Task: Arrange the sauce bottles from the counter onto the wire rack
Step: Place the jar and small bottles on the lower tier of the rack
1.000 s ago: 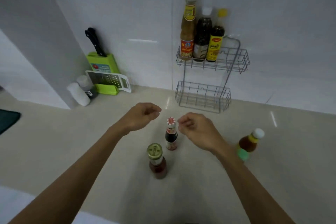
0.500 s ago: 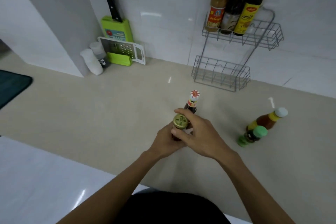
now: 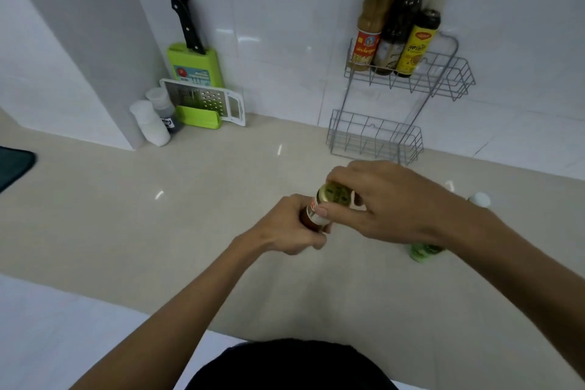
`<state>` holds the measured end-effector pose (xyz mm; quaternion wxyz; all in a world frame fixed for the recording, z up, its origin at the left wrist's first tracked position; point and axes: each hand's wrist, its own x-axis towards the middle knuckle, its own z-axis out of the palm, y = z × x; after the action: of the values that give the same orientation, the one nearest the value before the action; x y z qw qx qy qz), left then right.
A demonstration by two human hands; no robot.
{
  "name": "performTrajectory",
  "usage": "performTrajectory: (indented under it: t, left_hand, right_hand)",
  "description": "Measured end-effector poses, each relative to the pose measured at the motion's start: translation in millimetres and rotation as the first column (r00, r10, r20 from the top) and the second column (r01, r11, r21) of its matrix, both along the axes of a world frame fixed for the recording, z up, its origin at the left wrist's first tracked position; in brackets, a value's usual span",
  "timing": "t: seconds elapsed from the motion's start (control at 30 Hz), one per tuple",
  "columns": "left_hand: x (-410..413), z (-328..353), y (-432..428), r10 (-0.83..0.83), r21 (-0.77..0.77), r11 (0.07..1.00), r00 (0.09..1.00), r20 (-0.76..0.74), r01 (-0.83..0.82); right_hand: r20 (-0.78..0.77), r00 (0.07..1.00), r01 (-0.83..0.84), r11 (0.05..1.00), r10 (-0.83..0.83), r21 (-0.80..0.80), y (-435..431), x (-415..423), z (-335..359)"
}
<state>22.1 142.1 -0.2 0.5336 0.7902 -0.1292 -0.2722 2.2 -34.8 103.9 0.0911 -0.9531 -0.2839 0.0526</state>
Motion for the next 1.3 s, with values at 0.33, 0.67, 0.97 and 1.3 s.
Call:
performTrajectory:
  t: [0.33,0.67,0.97,1.3]
  left_hand:
    - [21.4,47.5,5.0,0.103,0.066,0.99,0.955,0.276,-0.126]
    - [28.4,55.0,-2.8,0.174,0.103,0.968,0.907,0.383,-0.229]
    - [44.8,75.7,13.9,-0.382,-0.04,0.924,0.924,-0.012,0.381]
    - [38.8,66.6,-5.8,0.132,0.049,0.988,0.958,0.256,-0.149]
  right_hand:
    - [0.452,0.891,0.108,0.987,-0.044,-0.118,10.7,18.0,29.0]
    - [0.573,0.815,0.107,0.994,-0.086,-0.004,26.9,40.6,15.7]
    - [0.377,0.922,-0.12,0.992,0.092,0.05,22.4,47.2,30.8]
    - [0.487,0.841,0.227,0.971,-0.236,0.08,32.5,50.9,25.2]
